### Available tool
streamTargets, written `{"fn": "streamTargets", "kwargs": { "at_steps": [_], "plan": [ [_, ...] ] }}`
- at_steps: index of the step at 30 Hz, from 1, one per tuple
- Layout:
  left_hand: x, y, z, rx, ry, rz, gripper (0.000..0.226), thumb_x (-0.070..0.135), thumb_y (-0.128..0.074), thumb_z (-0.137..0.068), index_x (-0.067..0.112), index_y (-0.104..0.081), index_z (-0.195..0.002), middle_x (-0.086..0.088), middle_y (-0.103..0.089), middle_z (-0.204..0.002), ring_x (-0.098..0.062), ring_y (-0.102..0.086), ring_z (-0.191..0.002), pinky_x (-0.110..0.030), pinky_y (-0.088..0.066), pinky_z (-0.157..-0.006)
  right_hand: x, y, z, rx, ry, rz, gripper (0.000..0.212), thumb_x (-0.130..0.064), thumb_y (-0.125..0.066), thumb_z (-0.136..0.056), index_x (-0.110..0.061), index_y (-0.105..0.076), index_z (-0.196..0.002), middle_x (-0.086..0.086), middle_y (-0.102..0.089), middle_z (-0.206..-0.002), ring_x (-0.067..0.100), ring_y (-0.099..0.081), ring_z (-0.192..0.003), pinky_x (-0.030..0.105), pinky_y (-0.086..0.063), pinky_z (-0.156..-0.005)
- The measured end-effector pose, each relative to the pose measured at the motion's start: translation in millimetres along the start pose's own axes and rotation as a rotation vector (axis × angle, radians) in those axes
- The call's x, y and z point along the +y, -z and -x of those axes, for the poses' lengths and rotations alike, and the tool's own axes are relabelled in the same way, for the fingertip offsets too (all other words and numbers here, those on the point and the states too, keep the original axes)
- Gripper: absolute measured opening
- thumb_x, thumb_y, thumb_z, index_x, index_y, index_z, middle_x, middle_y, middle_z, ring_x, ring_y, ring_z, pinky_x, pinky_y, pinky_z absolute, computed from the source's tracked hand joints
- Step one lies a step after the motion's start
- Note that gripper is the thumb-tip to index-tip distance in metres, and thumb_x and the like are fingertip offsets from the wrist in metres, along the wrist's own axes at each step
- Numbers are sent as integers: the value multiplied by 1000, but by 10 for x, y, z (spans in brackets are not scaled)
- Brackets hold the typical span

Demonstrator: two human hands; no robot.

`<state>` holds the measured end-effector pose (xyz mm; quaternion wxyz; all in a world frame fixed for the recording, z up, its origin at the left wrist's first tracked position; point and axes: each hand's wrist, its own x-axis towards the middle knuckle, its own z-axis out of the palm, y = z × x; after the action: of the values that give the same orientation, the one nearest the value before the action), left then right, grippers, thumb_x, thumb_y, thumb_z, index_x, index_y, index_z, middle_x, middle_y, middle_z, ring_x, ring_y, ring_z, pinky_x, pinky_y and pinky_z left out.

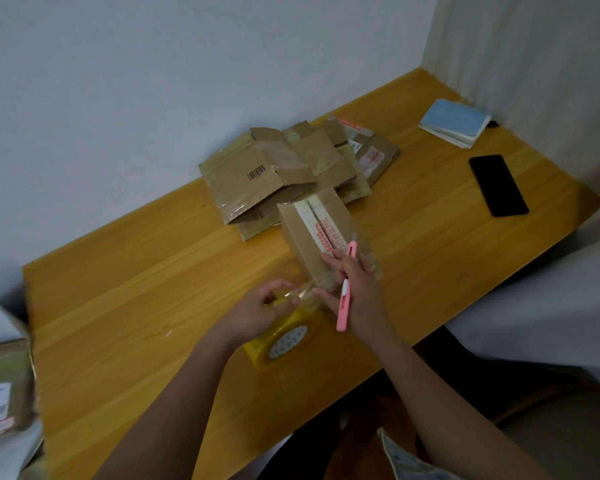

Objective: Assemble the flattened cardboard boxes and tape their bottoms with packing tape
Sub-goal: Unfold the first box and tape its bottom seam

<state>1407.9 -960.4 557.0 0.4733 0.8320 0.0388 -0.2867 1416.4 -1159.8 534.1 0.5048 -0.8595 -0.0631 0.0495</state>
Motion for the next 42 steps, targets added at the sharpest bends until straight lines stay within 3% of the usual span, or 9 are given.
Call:
{"fn": "streamTargets", "kwargs": {
  "at_steps": [4, 7, 12, 15, 20, 25, 31, 35, 42],
  "plan": [
    [-40, -44, -41, 62, -47, -86, 4, 30, -60, -95, 26, -62, -95, 9, -58, -93, -9, -48, -79, -21, -38, -68, 14, 7, -18, -10, 0, 4, 58, -29, -76, -82, -22, -51, -134, -6, -44, -146, 11, -26, -143, 42, -35, -115],
    [-55, -67, -26, 63, -34, 21, 7, 31, -59, -95, 25, -63, -96, 1, -61, -98, -11, -50, -80, -25, -42, -71, 22, 27, -40, 4, 11, 15, 59, -27, -78, -81, -18, -53, -133, -7, -45, -143, 9, -28, -141, 42, -35, -115],
    [-19, -204, -25, 76, 77, 142, 12, 34, -53, -98, 23, -58, -97, -9, -47, -79, -20, -41, -68, -31, -39, -62, 9, 16, -84, 40, 35, 44, 57, -19, -79, -78, -18, -54, -130, -5, -53, -127, -27, -22, -118, 35, -36, -113],
    [-15, -257, -25, 86, 92, 180, 10, 31, -53, -99, 24, -57, -94, -11, -50, -83, -21, -44, -70, -34, -40, -65, -11, 17, -74, 42, 39, 89, 56, -27, -78, -80, -22, -53, -130, -2, -50, -136, -19, -24, -114, 6, -36, -98],
    [-31, -197, 7, 139, 103, 248, 6, 26, -60, -94, 24, -62, -88, -7, -53, -87, -22, -48, -77, -30, -43, -70, 54, 11, -78, 22, 54, 89, 53, -33, -77, -80, -26, -52, -127, -9, -50, -131, 15, -28, -140, 48, -36, -113],
    [39, -205, 35, 141, 58, 196, 8, 17, -57, -97, 15, -59, -89, -9, -49, -78, -23, -37, -72, -25, -37, -59, -37, 96, 2, 37, 96, -67, 48, -62, -47, -89, -29, -46, -125, 8, -50, -130, 20, -53, -119, 29, -52, -92],
    [44, -148, 84, 115, 83, 169, 13, 24, -56, -97, 22, -60, -85, -8, -49, -85, -20, -42, -76, -30, -40, -70, -126, 127, 375, 180, 216, -100, 36, -39, -42, -97, -9, -54, -114, -2, -55, -91, -3, -52, -71, 9, -40, -60],
    [79, -130, 84, 127, 78, 168, 12, 24, -58, -96, 22, -61, -85, -5, -55, -82, -20, -48, -74, -30, -44, -69, -97, 79, 535, 61, 264, -74, 23, -24, -49, -92, -9, -62, -102, -16, -54, -91, -7, -54, -76, 7, -42, -66],
    [101, -71, 118, 126, 81, 141, 11, 21, -56, -97, 15, -61, -89, -5, -55, -81, -18, -48, -72, -26, -44, -66, -51, 45, 523, -27, 395, 27, 18, -14, -55, -82, -11, -61, -99, 4, -58, -90, 14, -55, -81, 29, -50, -70]
  ]
}}
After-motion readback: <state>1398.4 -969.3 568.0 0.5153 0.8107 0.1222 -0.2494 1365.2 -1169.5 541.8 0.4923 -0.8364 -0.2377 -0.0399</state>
